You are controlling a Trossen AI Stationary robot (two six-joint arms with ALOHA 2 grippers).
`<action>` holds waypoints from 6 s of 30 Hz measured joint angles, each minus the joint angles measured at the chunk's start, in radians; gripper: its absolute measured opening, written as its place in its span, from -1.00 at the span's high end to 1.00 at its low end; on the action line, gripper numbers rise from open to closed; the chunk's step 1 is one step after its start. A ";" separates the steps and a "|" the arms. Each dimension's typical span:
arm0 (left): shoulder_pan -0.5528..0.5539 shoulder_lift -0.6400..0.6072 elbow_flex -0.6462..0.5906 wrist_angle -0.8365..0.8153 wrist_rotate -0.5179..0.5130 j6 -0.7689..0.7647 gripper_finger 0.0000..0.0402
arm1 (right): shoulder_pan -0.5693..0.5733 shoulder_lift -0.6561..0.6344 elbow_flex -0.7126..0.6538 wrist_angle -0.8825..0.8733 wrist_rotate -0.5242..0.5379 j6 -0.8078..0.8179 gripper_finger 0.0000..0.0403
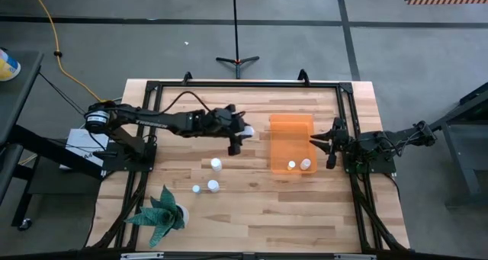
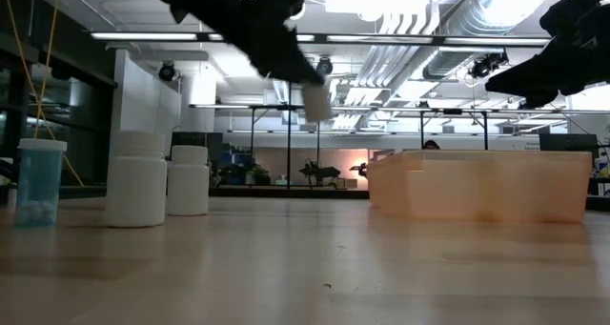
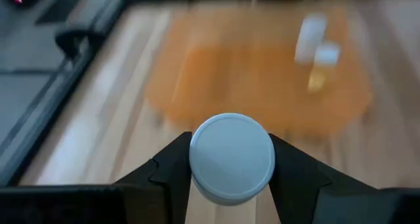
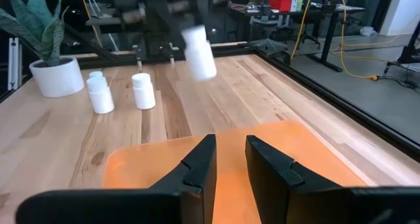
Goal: Pick and place pill bottles into a basket
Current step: Put the top white medicine bottle into the orange container
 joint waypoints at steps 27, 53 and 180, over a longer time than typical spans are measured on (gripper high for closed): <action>0.017 0.515 0.471 0.045 0.220 0.129 -0.01 | 0.000 0.006 0.000 -0.066 0.039 0.053 0.63; 0.027 0.604 0.477 0.048 0.254 0.096 -0.33 | 0.000 0.008 0.001 -0.065 0.045 0.053 0.63; 0.098 0.698 0.967 -0.641 0.145 0.515 0.03 | 0.000 0.020 0.000 -0.084 0.071 0.131 0.63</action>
